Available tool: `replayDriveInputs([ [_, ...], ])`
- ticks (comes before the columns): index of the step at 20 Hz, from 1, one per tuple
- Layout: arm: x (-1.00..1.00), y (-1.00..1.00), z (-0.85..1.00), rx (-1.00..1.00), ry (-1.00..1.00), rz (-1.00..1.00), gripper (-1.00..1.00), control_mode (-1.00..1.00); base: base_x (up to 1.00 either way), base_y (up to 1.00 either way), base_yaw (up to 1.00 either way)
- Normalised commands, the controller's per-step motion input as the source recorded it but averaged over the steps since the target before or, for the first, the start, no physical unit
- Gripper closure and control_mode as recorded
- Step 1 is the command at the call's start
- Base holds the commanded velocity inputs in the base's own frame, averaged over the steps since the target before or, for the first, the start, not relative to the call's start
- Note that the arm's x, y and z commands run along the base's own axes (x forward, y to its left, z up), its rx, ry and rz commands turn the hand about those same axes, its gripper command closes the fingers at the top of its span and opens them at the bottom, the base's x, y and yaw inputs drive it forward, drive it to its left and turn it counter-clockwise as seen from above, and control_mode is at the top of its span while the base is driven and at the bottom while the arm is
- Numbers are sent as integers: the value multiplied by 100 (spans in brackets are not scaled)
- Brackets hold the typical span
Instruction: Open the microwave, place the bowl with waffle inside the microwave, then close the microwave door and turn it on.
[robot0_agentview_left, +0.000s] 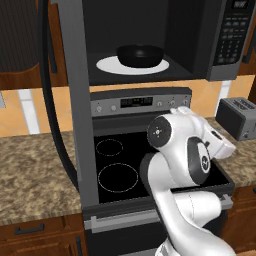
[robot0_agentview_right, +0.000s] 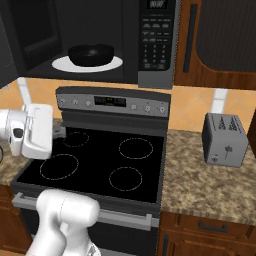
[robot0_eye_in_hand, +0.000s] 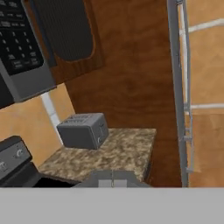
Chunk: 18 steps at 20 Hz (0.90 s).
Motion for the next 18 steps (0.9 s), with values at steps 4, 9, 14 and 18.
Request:
replayDriveInputs([
  [4, 6, -44, -100, -24, -24, -16, 100, -100, 0, 0, 0],
  [9, 8, -32, -97, -9, -9, -14, 100, -100, 0, 0, 0],
  [14, 0, 84, -57, -37, -23, 0, 100, -100, 0, 0, 0],
  [18, -4, 80, -47, -32, -17, 3, 100, -100, 0, 0, 0],
])
